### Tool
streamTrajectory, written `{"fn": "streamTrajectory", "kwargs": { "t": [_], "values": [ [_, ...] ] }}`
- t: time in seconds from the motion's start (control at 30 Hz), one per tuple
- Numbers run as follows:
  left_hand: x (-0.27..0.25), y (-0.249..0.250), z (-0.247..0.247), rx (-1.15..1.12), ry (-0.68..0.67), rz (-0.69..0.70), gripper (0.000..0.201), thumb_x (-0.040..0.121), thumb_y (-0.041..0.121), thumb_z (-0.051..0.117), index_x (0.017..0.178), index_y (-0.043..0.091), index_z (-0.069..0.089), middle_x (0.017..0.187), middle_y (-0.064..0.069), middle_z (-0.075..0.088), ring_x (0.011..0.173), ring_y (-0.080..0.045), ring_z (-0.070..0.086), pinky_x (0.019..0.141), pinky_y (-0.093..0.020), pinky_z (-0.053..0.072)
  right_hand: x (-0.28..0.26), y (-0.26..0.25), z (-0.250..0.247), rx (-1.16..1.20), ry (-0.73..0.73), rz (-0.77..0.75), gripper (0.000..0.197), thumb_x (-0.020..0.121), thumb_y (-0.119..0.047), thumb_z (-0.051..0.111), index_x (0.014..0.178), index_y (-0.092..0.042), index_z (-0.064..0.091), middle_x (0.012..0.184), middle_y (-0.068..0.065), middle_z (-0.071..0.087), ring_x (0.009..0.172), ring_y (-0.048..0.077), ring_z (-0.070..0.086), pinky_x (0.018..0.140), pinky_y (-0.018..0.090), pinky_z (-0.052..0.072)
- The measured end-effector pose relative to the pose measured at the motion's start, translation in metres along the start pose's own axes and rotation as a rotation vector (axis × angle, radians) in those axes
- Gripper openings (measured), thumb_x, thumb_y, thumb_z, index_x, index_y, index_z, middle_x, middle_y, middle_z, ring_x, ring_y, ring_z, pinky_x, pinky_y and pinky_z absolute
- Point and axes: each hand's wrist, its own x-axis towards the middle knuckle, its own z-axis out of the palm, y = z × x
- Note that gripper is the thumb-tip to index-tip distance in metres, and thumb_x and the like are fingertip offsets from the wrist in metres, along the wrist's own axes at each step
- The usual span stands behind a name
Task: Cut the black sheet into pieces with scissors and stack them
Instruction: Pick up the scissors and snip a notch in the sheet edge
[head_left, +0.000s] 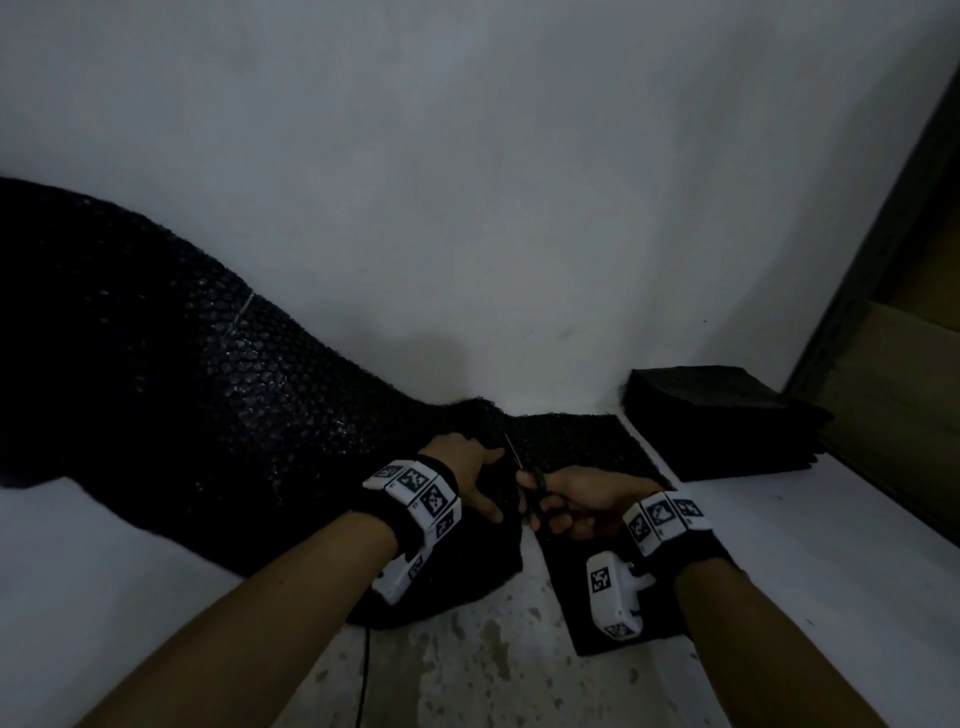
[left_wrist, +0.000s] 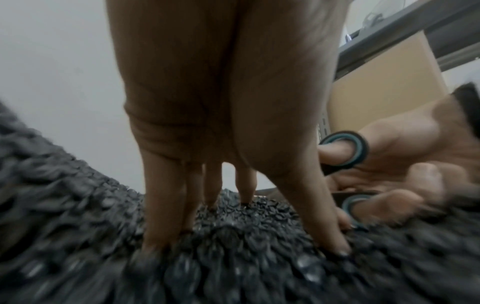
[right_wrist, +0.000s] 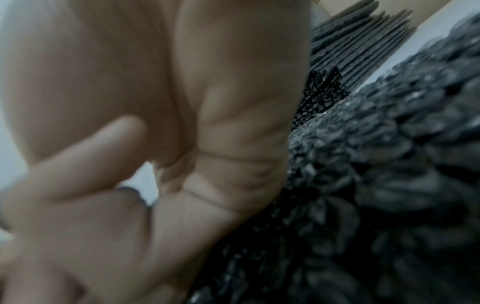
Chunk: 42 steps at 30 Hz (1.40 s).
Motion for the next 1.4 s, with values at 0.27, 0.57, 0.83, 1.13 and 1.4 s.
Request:
{"fn": "streamTrajectory", "kwargs": {
  "t": [0.27, 0.57, 0.83, 1.13, 1.4],
  "values": [
    [0.008, 0.004, -0.002, 0.129, 0.005, -0.043, 0.108, 0.063, 0.083, 0.068, 0.153, 0.036, 0.031, 0.141, -0.004, 0.055, 0.123, -0.029, 0.056, 0.1, -0.041, 0.051, 0.004, 0.003, -0.003, -0.002, -0.015, -0.013, 0.045, 0.089, -0.054, 0.058, 0.091, -0.009, 0.06, 0.067, -0.003, 0.057, 0.049, 0.005, 0.032, 0.037, 0.015, 0.019],
    [0.002, 0.005, 0.0, 0.155, 0.008, -0.079, 0.109, 0.064, 0.085, 0.064, 0.154, 0.036, 0.028, 0.142, -0.005, 0.054, 0.124, -0.029, 0.055, 0.1, -0.04, 0.049, 0.003, 0.006, 0.002, -0.056, 0.082, -0.057, 0.038, 0.097, -0.045, 0.059, 0.086, -0.009, 0.064, 0.071, 0.002, 0.061, 0.049, 0.007, 0.035, 0.038, 0.016, 0.021],
    [0.001, 0.005, -0.002, 0.184, -0.005, -0.061, 0.109, 0.067, 0.087, 0.059, 0.156, 0.033, 0.024, 0.143, -0.005, 0.053, 0.125, -0.029, 0.054, 0.102, -0.041, 0.048, 0.005, 0.006, 0.0, -0.055, 0.067, -0.047, 0.038, 0.095, -0.046, 0.061, 0.084, -0.009, 0.064, 0.066, 0.0, 0.06, 0.047, 0.006, 0.035, 0.037, 0.016, 0.021],
    [0.007, 0.001, 0.004, 0.156, 0.033, -0.038, 0.112, 0.066, 0.084, 0.064, 0.156, 0.032, 0.022, 0.14, -0.006, 0.056, 0.12, -0.029, 0.057, 0.103, -0.039, 0.046, 0.016, -0.009, -0.006, -0.056, -0.009, 0.007, 0.053, 0.084, -0.055, 0.063, 0.103, -0.006, 0.06, 0.073, 0.002, 0.064, 0.05, 0.005, 0.04, 0.033, 0.013, 0.024],
    [0.009, 0.0, 0.006, 0.162, 0.035, -0.022, 0.113, 0.069, 0.083, 0.062, 0.158, 0.03, 0.016, 0.145, -0.008, 0.051, 0.124, -0.029, 0.054, 0.104, -0.039, 0.046, 0.022, -0.018, -0.015, -0.074, -0.042, 0.04, 0.042, 0.096, -0.051, 0.053, 0.096, -0.01, 0.059, 0.074, 0.002, 0.062, 0.05, 0.005, 0.039, 0.034, 0.012, 0.024]
  ]
}}
